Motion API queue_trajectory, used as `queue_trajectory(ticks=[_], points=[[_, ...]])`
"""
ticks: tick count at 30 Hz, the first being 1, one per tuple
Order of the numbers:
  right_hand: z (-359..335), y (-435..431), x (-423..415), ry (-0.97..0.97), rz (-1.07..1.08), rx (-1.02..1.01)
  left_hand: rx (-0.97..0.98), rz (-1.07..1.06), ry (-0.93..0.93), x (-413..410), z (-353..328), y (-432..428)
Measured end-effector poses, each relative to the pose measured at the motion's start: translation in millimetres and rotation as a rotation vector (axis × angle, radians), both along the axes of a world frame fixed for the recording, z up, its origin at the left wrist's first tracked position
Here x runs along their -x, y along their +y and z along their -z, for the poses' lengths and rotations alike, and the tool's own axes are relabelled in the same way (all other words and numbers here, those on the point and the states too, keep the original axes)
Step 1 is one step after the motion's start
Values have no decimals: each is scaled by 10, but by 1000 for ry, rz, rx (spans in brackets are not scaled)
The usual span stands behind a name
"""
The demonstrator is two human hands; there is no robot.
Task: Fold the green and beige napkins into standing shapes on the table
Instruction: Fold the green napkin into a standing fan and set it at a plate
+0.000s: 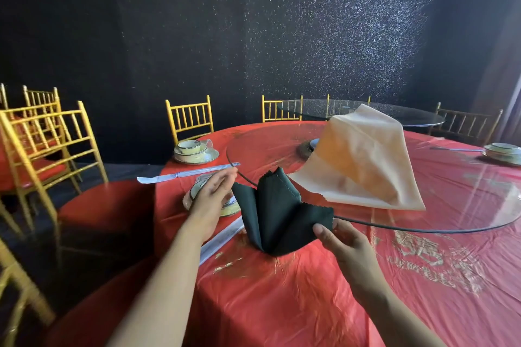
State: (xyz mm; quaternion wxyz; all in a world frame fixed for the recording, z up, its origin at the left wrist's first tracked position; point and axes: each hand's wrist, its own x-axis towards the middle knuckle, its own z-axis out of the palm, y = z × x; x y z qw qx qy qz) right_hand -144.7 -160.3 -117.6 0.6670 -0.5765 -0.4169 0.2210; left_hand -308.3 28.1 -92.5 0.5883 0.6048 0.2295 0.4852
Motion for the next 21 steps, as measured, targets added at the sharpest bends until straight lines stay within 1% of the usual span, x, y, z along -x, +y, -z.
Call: queue_trajectory(ticks=[2,5,7,8,10,12,14,17,21], points=[[-8,-3,5,-18,4,-3,-94,23,163,-8,-39,97],[12,-1,16,-20,-3,7,-183,-7,381,5,-64,245],[25,-7,10,-25,14,13,-214,-23,463,10,-83,305],[32,-7,0,-31,22,14,-222,11,474,15,-117,315],[46,-12,-22,-53,29,18,-193,169,504,72,-218,284],[56,-11,-37,-76,33,33,-179,299,618,158,-339,292],[48,-8,-32,-83,27,41,-222,327,750,217,-438,321],[30,-5,-5,-69,5,36,-335,311,934,235,-535,397],[10,-4,15,-74,-24,66,-471,397,1125,162,-592,423]])
